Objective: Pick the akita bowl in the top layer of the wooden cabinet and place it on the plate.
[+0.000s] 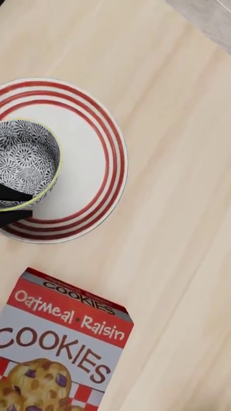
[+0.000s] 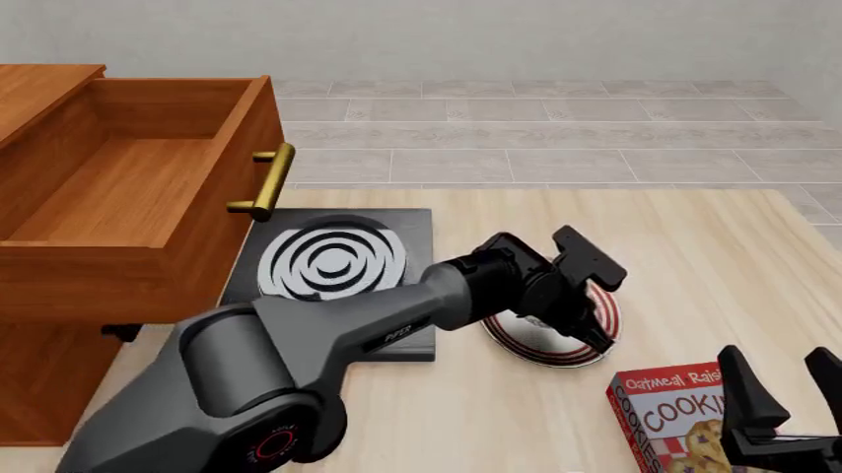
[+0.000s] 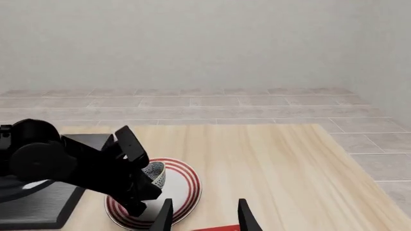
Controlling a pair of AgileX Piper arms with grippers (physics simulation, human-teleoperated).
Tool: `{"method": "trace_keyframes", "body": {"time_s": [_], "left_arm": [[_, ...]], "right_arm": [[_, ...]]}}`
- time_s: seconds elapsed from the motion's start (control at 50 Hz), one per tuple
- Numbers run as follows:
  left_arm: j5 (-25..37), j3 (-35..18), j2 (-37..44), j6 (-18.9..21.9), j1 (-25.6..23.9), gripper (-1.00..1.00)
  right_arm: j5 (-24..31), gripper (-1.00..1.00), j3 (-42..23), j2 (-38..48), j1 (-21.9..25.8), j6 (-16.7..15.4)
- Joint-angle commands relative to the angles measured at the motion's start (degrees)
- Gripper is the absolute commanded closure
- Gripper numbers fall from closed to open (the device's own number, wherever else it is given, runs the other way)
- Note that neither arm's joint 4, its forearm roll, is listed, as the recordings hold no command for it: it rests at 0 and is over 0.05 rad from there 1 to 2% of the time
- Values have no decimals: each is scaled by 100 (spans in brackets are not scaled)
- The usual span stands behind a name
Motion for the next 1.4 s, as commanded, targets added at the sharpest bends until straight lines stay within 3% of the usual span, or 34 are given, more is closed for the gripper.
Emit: {"method": "trace_keyframes", "body": {"time_s": [0.02,0.98,1.0,1.4], "left_arm": [[-93,-97,122,-11,78,100],[-135,-319,517,-89,131,100],[-113,-357,536,-89,146,-100],[-53,-403,528,-123,39,-100]], "right_arm": [[65,-100,0,-48,-1,-2],[-228,-100,-10,275,-22,-9],[-234,-100,-10,280,-23,-10],[119,-100,-7,-101,-40,9]]}}
